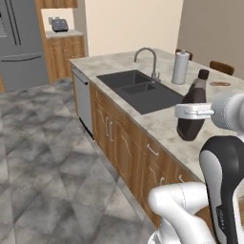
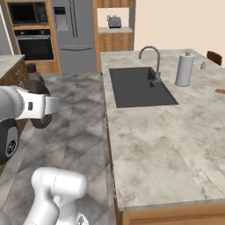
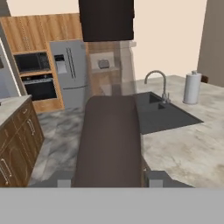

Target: Move the syrup bottle and shaker from the cabinet to the dining counter.

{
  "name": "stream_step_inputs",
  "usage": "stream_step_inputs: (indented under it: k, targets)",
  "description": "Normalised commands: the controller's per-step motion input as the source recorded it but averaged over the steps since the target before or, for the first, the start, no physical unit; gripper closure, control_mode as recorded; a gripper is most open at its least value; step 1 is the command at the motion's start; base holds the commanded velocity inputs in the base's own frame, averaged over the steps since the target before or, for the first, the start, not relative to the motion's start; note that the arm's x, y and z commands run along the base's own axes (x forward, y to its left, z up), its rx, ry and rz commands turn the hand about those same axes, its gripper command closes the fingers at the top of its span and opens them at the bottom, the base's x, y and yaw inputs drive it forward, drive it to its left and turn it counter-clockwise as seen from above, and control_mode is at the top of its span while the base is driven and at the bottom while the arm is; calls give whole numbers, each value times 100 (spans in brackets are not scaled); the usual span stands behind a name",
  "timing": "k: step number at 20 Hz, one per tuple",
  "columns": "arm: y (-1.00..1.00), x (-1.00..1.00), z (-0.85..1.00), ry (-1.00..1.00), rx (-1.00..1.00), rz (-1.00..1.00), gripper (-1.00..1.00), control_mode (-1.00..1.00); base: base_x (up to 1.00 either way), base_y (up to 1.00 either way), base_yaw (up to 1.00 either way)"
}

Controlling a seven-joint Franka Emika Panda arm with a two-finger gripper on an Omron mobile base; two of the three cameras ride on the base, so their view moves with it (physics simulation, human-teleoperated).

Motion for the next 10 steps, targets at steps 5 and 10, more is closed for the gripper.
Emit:
stream_step_inputs:
  k: [5,10]
  targets:
    - [0,0,0,0,0,0,100,100,-100,-100,0]
    - [0,0,0,0,0,0,100,100,-100,-100,-4]
